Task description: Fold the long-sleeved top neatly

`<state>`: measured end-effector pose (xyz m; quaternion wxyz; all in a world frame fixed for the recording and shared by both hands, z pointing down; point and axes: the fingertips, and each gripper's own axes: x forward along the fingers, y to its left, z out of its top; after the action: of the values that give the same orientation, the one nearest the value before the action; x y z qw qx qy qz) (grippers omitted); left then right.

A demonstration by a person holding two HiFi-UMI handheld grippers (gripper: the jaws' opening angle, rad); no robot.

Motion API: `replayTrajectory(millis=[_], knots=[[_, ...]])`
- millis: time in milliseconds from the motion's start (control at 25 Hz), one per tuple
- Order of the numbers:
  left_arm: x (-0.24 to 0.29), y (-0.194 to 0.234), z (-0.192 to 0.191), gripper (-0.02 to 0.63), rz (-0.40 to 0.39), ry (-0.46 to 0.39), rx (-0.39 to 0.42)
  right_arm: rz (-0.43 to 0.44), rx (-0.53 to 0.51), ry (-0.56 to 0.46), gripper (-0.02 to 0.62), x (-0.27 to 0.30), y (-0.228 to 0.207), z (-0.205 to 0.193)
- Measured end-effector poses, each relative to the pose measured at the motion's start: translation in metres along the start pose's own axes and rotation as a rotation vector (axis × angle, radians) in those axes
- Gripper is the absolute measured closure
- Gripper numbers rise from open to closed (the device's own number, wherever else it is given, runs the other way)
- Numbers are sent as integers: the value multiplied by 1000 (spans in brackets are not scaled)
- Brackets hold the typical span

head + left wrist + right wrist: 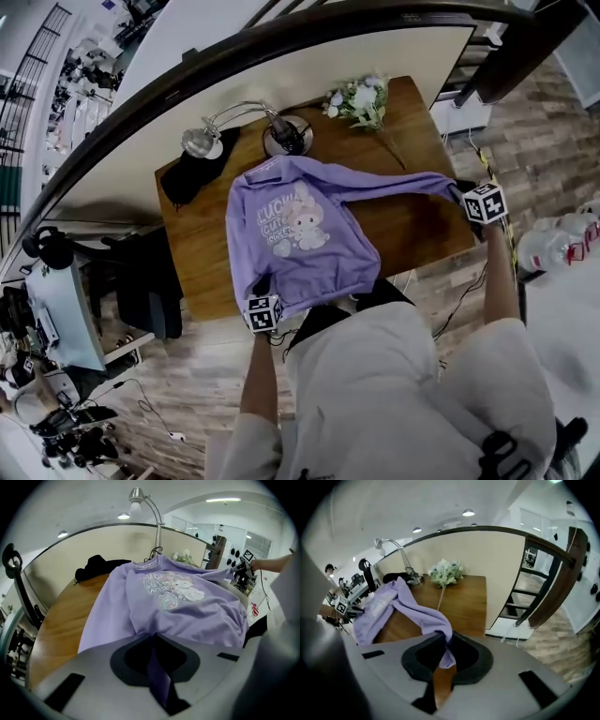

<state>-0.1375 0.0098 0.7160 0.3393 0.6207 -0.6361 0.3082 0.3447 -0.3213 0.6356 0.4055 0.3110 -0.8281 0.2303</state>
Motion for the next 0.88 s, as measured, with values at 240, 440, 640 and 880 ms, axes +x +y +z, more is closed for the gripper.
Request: replayTrajectory(millis=[240, 440, 640, 880], knots=[[3, 5, 3, 561, 38, 2, -79, -70, -77, 117, 547, 27, -49, 3], [5, 7, 4, 561, 67, -2, -144, -237, -220, 259, 517, 46, -79, -10], [1, 7, 4, 561, 88, 3, -154, -141, 123, -86, 388, 39, -79, 37], [-27, 30, 12, 560, 160, -110, -219, -57, -109, -221, 403, 54, 20, 106]])
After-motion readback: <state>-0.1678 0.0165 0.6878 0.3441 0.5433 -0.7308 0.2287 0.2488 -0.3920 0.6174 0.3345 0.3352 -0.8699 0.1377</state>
